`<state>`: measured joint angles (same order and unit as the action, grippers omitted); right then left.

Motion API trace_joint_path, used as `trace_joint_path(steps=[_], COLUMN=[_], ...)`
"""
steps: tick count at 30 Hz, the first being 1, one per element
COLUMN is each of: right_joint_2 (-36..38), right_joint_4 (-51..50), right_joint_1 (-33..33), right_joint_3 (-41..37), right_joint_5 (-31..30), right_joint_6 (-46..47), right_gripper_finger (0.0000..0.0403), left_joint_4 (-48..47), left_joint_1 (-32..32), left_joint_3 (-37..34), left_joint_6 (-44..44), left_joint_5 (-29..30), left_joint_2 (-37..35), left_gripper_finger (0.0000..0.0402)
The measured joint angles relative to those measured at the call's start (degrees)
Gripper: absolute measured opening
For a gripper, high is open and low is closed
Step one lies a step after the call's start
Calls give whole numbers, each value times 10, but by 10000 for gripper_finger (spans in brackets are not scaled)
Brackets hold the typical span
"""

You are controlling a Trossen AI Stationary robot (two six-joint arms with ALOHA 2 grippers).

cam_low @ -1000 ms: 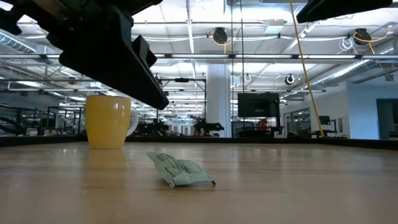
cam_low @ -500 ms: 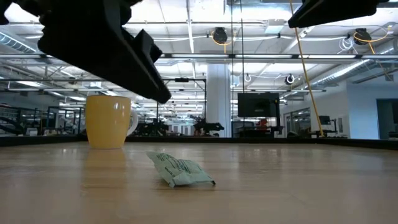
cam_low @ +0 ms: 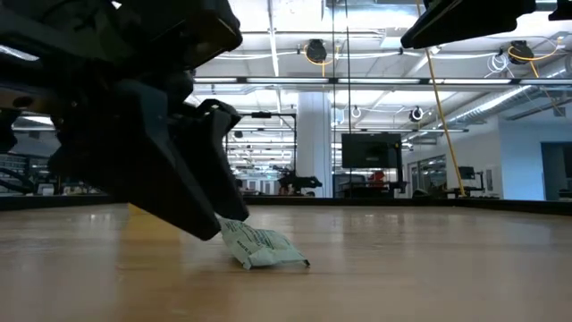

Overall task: Pick and place items into bin
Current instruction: Put the stevia packet into the left transparent bin

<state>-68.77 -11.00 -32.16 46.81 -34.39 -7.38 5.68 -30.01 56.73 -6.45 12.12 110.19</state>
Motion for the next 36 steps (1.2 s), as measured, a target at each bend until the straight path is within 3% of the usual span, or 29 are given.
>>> trace_joint_path(steps=[15,23,30,36], right_joint_2=[0,0,0,0], right_joint_4=[-1,-1,-1,-1], right_joint_1=[0,0,0,0], right_joint_3=[0,0,0,0], right_joint_5=[0,0,0,1], right_joint_6=[0,0,0,0], right_gripper_finger=[82,82,82,82], left_joint_4=[18,16,12,-12], left_joint_1=[2,23,38,29], left_joint_3=[0,0,0,0], left_joint_6=[34,33,46,52], left_joint_5=[-42,-89,-92,-93], left_joint_2=[0,0,-3,-46], left_gripper_finger=[178,102,13,8])
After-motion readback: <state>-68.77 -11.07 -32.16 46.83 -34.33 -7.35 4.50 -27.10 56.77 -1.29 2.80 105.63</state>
